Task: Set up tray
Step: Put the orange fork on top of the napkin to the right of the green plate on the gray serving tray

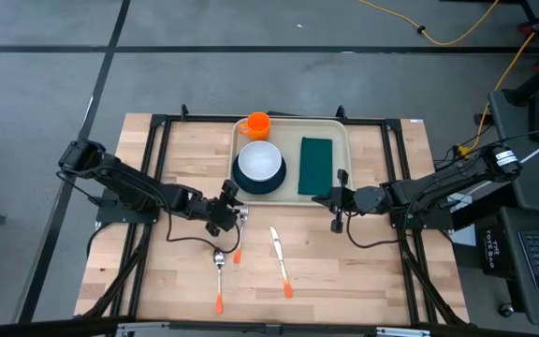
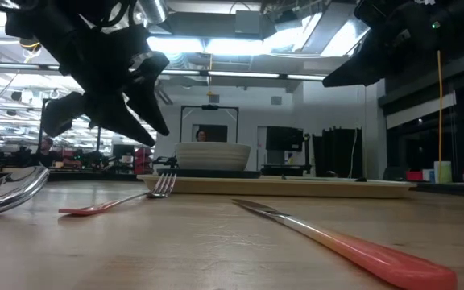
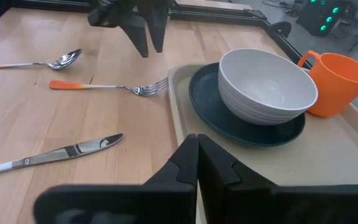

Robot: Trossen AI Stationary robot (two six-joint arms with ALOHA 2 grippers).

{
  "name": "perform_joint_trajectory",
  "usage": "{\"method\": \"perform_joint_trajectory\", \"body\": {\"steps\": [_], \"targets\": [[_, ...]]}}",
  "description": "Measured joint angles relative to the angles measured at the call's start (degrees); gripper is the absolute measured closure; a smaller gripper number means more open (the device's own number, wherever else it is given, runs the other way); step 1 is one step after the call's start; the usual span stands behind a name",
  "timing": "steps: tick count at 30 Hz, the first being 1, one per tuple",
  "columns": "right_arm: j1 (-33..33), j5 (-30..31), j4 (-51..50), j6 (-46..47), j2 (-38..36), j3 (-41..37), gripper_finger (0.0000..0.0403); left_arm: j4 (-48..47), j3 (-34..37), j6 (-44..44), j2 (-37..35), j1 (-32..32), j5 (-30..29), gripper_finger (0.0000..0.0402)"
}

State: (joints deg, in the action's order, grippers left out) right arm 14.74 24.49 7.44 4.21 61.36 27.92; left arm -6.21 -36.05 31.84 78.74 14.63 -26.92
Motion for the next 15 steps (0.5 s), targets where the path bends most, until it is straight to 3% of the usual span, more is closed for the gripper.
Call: {"method": "perform_joint_trajectory", "body": {"steps": [6,15], "targets": [[0.00,0.00,0.00,-0.13,0.01,0.00,0.0389,0.30,0.00,6.33,0.01,0.00,1.61,0.0268],[0.00,0.00,0.04,-0.19,0.02,0.00,0.0395,-2.33,-5.48,5.88,5.53,-1.25,7.04,0.0278]]}}
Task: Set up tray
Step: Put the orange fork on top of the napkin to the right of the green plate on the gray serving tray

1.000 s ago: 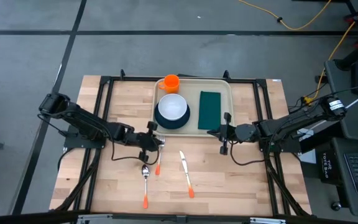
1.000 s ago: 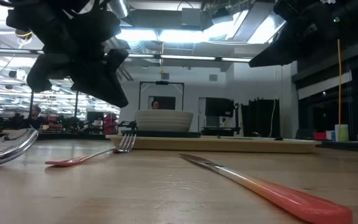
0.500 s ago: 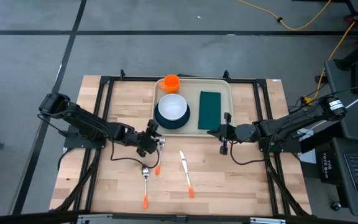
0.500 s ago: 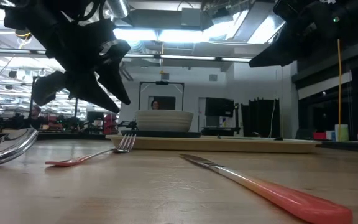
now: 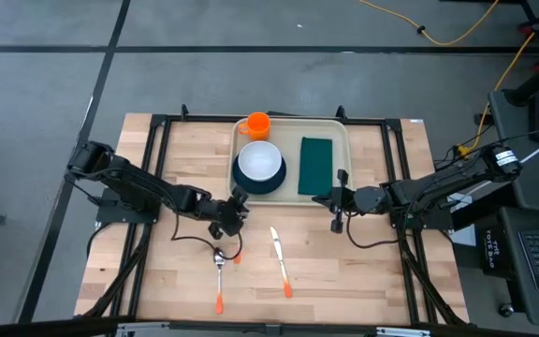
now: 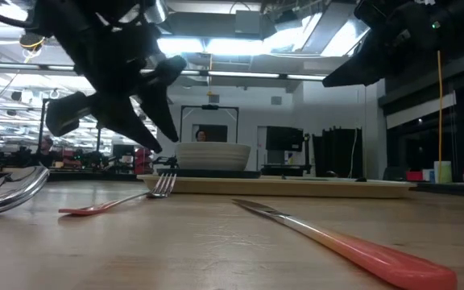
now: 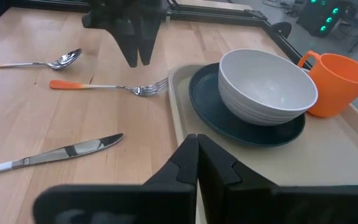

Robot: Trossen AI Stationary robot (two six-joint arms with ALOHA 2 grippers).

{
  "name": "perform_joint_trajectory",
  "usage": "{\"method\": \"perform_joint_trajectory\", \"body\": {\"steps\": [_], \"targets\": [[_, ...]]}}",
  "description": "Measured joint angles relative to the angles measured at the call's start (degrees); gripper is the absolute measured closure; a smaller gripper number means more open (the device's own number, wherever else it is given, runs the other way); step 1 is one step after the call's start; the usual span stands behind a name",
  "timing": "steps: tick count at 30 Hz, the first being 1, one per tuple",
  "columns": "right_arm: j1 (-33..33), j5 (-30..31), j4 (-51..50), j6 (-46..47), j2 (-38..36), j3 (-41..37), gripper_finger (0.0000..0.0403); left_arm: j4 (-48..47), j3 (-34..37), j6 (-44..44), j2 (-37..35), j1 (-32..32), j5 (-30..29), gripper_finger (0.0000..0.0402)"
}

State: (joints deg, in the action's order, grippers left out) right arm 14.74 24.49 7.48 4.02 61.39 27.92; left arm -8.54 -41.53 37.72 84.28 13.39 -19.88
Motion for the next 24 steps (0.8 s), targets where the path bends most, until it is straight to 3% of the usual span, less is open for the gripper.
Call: {"method": "perform_joint_trajectory", "body": {"steps": [6,13,18,24], "targets": [[0.00,-0.02,-0.02,0.00,0.00,0.00,0.0381,-10.63,-8.28,0.58,6.05,0.02,0.41,0.0279],[0.00,-0.04,-0.02,-1.09,0.00,0.00,0.0393,-22.66,-19.57,-2.19,12.14,0.05,3.51,0.0279],[0.00,-0.04,-0.02,-1.43,0.00,0.00,0.0394,-30.08,-22.93,5.65,15.30,0.11,4.19,0.0279],[0.00,-0.09,-0.02,-1.34,0.00,0.00,0.0381,-29.99,-22.71,13.73,16.32,1.20,6.31,0.0279]]}}
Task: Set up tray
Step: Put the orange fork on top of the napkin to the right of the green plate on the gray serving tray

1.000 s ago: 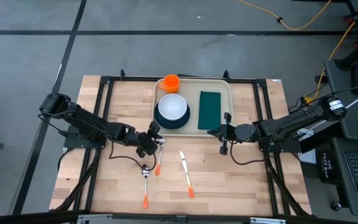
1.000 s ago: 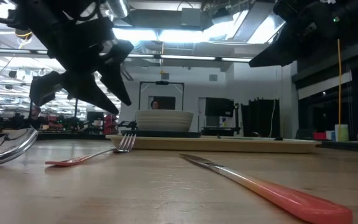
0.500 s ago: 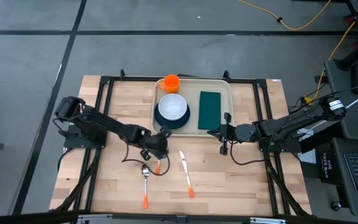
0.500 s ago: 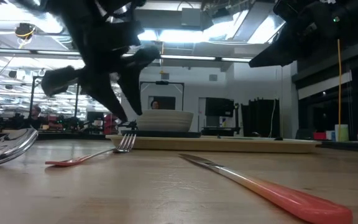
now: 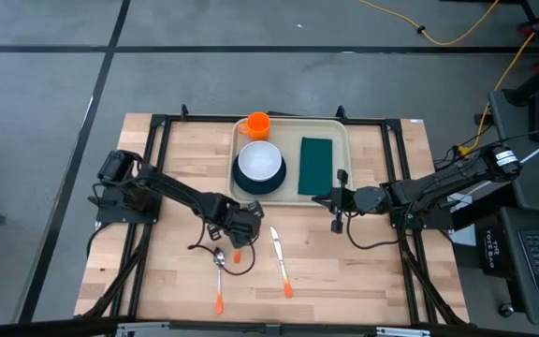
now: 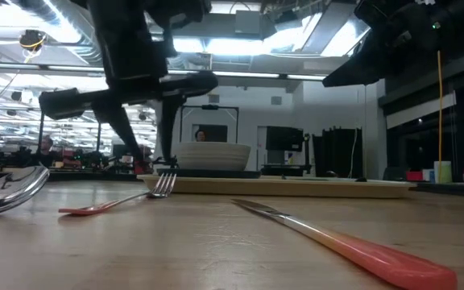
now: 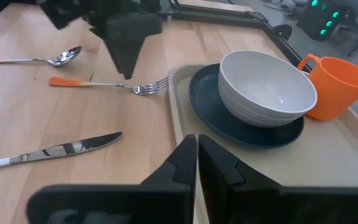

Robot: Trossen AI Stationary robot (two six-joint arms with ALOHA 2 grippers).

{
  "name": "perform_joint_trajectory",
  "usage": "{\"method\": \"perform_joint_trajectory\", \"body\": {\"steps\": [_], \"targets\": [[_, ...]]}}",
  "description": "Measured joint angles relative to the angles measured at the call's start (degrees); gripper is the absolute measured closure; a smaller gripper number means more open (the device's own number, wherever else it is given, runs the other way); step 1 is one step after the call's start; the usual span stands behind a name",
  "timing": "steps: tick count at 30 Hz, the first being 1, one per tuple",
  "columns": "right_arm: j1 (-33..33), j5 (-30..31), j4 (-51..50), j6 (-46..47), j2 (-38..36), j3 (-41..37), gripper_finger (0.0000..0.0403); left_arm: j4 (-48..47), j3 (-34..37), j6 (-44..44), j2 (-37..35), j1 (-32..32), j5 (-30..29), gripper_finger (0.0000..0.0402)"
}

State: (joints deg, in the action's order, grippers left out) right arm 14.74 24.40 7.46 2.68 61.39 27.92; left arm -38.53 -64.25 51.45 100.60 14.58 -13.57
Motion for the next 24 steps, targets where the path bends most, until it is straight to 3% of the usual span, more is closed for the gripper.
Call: {"method": "perform_joint_trajectory", "body": {"steps": [7,24], "targets": [[0.00,-0.02,0.00,0.20,0.00,0.00,0.0380,0.68,-0.04,2.39,0.83,-0.14,5.78,0.0279],[0.00,-0.27,0.02,1.58,0.00,0.00,0.0380,-0.08,-0.07,9.81,5.71,-0.96,1.70,0.0279]]}}
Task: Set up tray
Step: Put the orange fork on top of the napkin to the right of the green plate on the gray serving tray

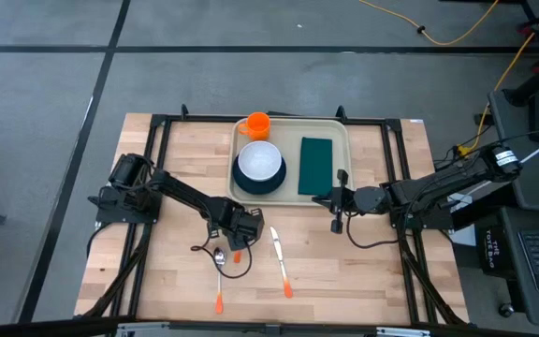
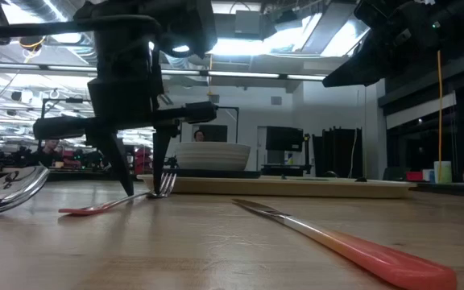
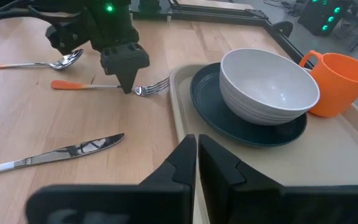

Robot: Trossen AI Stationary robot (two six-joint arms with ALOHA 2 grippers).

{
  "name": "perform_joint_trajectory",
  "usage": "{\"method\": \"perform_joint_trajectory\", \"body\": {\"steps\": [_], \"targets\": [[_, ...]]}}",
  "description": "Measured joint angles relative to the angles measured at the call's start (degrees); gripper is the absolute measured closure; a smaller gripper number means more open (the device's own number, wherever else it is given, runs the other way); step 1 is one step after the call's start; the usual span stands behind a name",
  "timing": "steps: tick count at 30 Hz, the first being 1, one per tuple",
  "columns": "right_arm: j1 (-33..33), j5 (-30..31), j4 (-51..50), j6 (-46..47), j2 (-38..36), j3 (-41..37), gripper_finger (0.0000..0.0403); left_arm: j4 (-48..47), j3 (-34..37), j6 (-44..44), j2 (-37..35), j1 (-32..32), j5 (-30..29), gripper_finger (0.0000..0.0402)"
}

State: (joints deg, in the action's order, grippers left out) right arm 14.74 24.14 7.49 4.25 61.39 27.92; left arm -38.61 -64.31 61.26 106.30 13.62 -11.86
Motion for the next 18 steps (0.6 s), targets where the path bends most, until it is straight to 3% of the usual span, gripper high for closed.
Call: {"method": "perform_joint_trajectory", "body": {"steps": [18], "targets": [[0.00,-0.19,0.00,-0.07,0.00,0.00,0.0380,0.02,-0.04,6.72,-0.02,-4.54,9.08,0.0289]]}}
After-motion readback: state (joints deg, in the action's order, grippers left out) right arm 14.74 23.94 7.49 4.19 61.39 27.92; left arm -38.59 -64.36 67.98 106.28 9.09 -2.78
